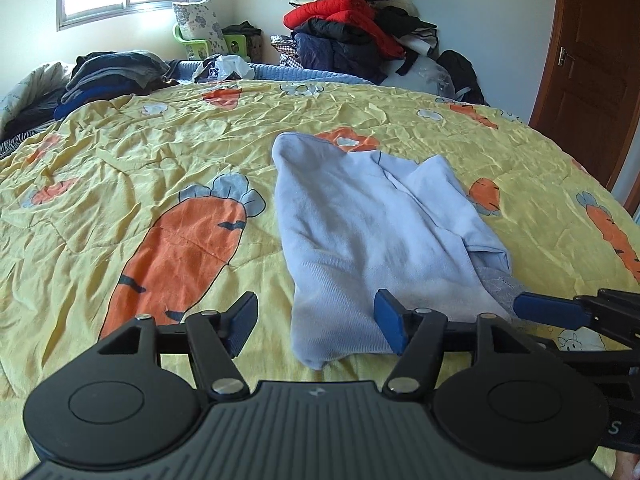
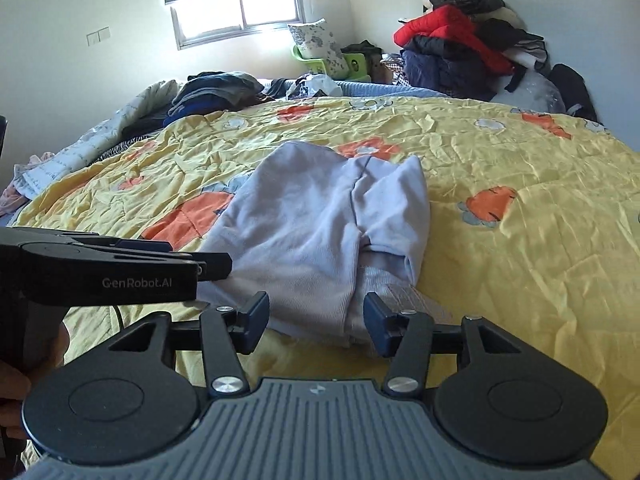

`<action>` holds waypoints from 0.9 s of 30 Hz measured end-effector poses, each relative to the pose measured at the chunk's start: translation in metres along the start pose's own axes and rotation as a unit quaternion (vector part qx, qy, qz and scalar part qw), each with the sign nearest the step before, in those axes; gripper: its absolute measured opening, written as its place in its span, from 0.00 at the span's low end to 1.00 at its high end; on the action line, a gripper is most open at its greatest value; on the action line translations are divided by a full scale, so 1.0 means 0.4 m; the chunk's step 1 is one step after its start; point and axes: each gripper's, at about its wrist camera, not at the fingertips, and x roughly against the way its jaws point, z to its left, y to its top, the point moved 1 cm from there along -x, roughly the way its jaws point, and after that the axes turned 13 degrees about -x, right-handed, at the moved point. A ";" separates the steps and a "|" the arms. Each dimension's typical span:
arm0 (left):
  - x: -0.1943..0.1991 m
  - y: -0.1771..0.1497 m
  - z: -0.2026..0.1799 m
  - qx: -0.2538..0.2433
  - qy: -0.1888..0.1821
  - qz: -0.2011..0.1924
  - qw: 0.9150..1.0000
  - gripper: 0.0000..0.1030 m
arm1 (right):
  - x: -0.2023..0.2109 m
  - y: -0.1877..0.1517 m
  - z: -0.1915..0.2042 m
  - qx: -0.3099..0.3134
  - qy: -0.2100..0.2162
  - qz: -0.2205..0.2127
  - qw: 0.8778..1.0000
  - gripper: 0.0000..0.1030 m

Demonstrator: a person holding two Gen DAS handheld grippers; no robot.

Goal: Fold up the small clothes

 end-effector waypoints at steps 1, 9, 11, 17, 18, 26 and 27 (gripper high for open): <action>0.004 -0.003 -0.001 0.001 0.003 -0.001 1.000 0.69 | 0.005 -0.005 0.001 0.000 -0.001 0.000 1.000 0.58; 0.033 -0.065 0.011 -0.004 0.034 0.000 0.999 0.80 | 0.030 -0.040 0.006 -0.003 -0.008 0.003 1.000 0.73; 0.030 -0.094 0.024 0.004 0.035 0.010 0.999 0.80 | 0.028 -0.052 0.001 -0.010 -0.014 0.008 1.000 0.74; 0.039 -0.165 0.059 0.015 0.061 0.011 0.998 0.81 | 0.017 -0.090 -0.005 -0.010 -0.043 0.012 0.999 0.75; 0.041 -0.170 0.062 0.013 0.070 0.008 0.997 0.84 | 0.015 -0.095 -0.004 -0.007 -0.049 0.010 0.999 0.76; 0.033 -0.188 0.085 0.030 0.085 -0.004 0.996 0.97 | -0.011 -0.129 -0.007 0.012 -0.083 -0.014 0.996 0.84; 0.033 -0.189 0.086 0.032 0.085 -0.004 0.996 0.98 | -0.014 -0.133 -0.005 0.016 -0.084 -0.016 0.996 0.88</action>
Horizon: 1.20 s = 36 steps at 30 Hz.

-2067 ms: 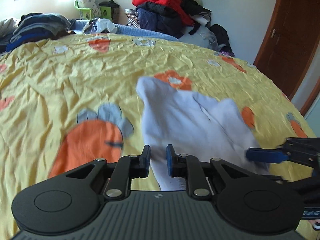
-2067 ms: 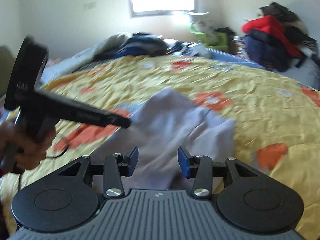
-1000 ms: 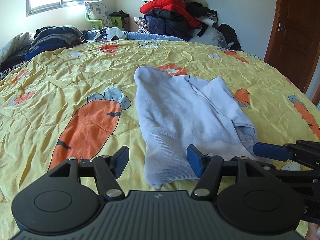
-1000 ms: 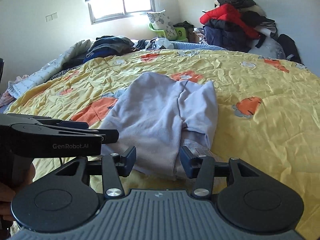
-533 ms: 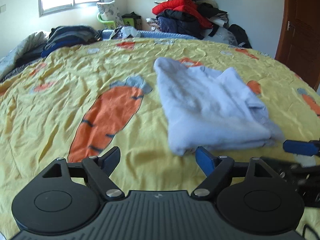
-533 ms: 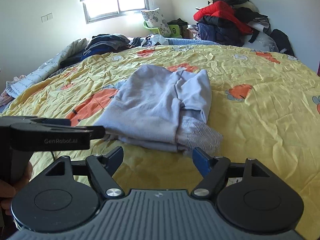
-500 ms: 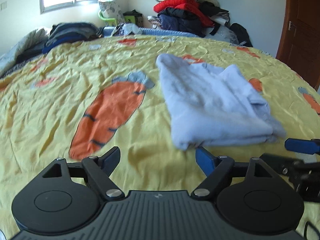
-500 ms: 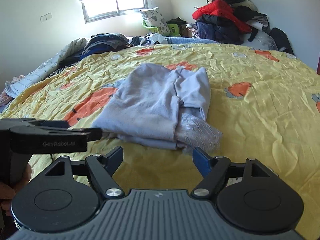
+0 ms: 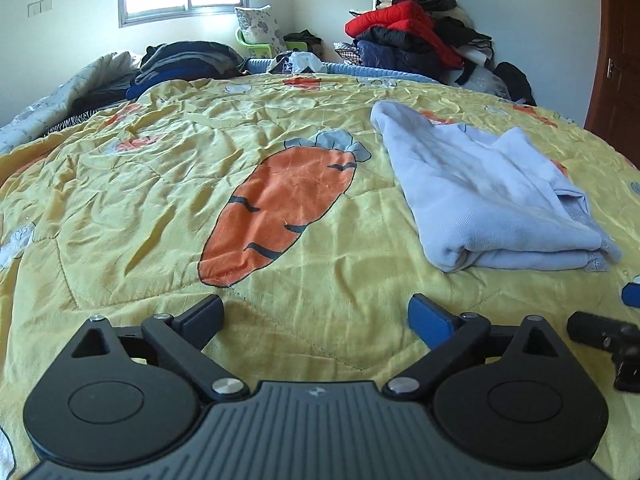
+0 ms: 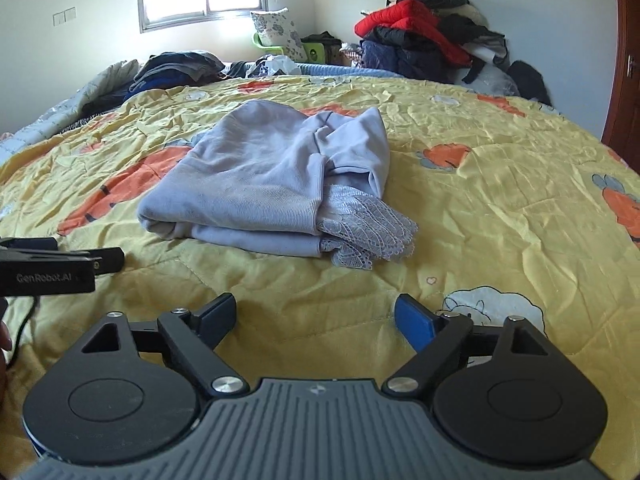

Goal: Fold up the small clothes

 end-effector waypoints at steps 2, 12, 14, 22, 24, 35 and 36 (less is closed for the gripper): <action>-0.002 -0.001 -0.002 -0.002 0.000 0.002 1.000 1.00 | -0.006 -0.002 0.010 0.009 -0.010 0.003 1.000 0.93; -0.002 -0.005 -0.015 -0.006 0.012 0.004 1.000 1.00 | -0.018 -0.002 0.013 0.006 -0.022 0.007 1.000 1.00; -0.001 -0.006 -0.014 -0.005 0.012 0.004 1.000 1.00 | -0.018 -0.002 0.013 0.006 -0.022 0.007 1.000 1.00; -0.001 -0.007 -0.015 -0.005 0.012 0.004 1.000 1.00 | -0.018 -0.002 0.013 0.005 -0.022 0.007 1.000 1.00; -0.001 -0.006 -0.014 -0.005 0.012 0.004 1.000 1.00 | -0.018 -0.002 0.013 0.006 -0.022 0.007 1.000 1.00; -0.001 -0.008 -0.014 -0.005 0.011 0.004 1.000 1.00 | -0.018 -0.002 0.013 0.006 -0.022 0.007 1.000 1.00; -0.001 -0.008 -0.014 -0.005 0.011 0.004 1.000 1.00 | -0.018 -0.002 0.013 0.006 -0.022 0.007 1.000 1.00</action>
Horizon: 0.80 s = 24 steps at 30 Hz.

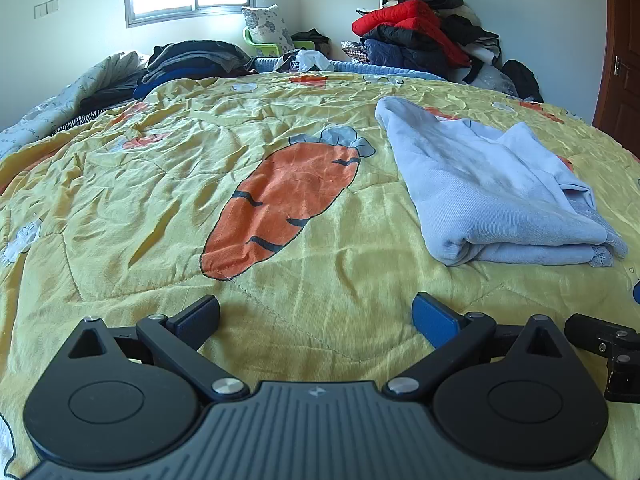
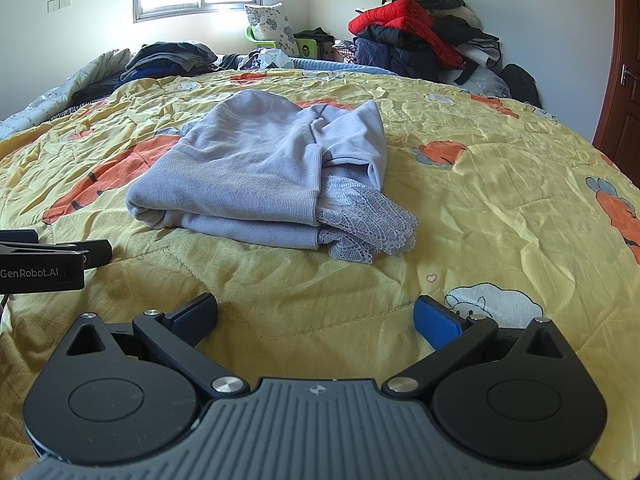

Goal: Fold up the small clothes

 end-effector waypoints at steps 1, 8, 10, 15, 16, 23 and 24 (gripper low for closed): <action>0.000 0.000 0.000 0.000 0.000 0.000 1.000 1.00 | 0.000 0.000 0.000 0.000 0.000 0.000 1.000 1.00; 0.001 -0.002 0.002 0.000 0.000 0.000 1.000 1.00 | 0.000 0.000 0.000 0.000 0.000 0.000 1.000 1.00; 0.002 -0.002 0.002 0.000 0.000 0.000 1.000 1.00 | -0.001 0.000 0.001 0.000 0.000 0.000 1.000 1.00; 0.001 -0.001 0.002 0.001 0.000 0.000 1.000 1.00 | 0.000 0.000 0.000 0.000 0.000 0.000 1.000 1.00; 0.001 -0.001 0.002 0.001 -0.001 0.000 1.000 1.00 | -0.001 0.000 0.001 0.000 0.000 0.000 1.000 1.00; 0.001 -0.003 0.002 0.001 -0.001 0.000 1.000 1.00 | 0.000 0.000 0.000 0.000 0.000 0.000 1.000 1.00; 0.002 -0.004 0.002 0.001 -0.001 0.000 1.000 1.00 | 0.000 0.000 0.000 0.000 0.000 0.000 1.000 1.00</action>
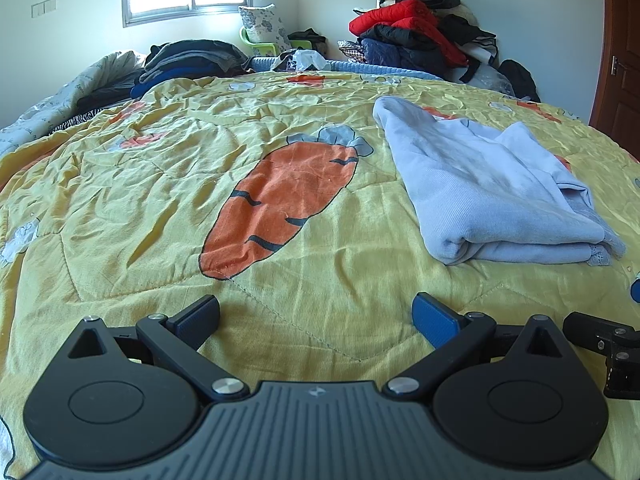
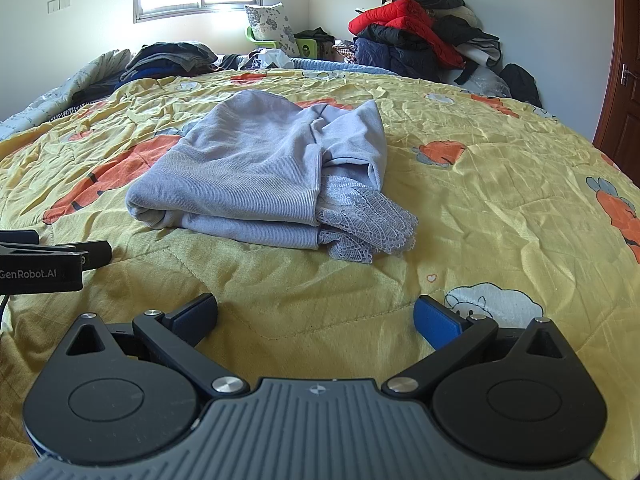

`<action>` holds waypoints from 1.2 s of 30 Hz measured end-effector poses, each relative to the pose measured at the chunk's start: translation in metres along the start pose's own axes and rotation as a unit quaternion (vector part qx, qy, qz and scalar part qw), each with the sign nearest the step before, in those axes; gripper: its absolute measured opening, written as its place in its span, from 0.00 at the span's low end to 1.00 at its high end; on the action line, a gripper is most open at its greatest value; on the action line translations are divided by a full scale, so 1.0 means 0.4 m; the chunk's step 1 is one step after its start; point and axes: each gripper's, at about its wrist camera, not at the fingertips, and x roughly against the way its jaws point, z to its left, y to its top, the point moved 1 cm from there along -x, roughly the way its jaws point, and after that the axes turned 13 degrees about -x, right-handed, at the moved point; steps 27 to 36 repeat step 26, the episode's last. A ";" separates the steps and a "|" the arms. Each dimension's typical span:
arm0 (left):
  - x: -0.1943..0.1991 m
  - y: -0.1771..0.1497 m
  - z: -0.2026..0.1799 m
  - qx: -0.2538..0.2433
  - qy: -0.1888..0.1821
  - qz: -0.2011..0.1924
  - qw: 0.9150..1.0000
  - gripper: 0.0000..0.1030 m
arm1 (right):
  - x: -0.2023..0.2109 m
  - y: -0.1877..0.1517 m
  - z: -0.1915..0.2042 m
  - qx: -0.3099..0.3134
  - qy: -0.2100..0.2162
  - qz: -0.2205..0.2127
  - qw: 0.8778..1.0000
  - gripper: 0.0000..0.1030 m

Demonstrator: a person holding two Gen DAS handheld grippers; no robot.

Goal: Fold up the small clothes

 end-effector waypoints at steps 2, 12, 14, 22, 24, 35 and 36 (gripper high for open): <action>0.000 0.000 0.000 0.000 0.000 0.000 1.000 1.00 | 0.000 0.000 0.000 0.000 0.000 0.000 1.000 1.00; 0.001 -0.001 0.000 0.001 0.001 0.000 1.000 1.00 | 0.000 0.000 0.000 0.000 0.000 0.000 1.000 1.00; 0.001 -0.002 0.000 0.001 0.000 0.000 1.000 1.00 | 0.000 0.000 0.001 0.000 0.000 0.000 1.000 1.00; 0.001 -0.002 0.001 -0.001 -0.003 0.000 1.000 1.00 | 0.000 0.000 0.001 0.000 0.000 0.000 1.000 1.00; -0.002 0.001 0.000 -0.003 -0.006 -0.001 1.000 1.00 | 0.000 0.000 0.000 0.000 0.000 0.000 1.000 1.00; -0.004 0.005 0.001 -0.003 -0.007 0.000 1.000 1.00 | 0.000 0.000 0.000 0.000 0.000 0.000 1.000 1.00; -0.004 0.005 0.001 -0.003 -0.007 0.000 1.000 1.00 | 0.000 0.000 0.000 0.000 0.000 0.000 1.000 1.00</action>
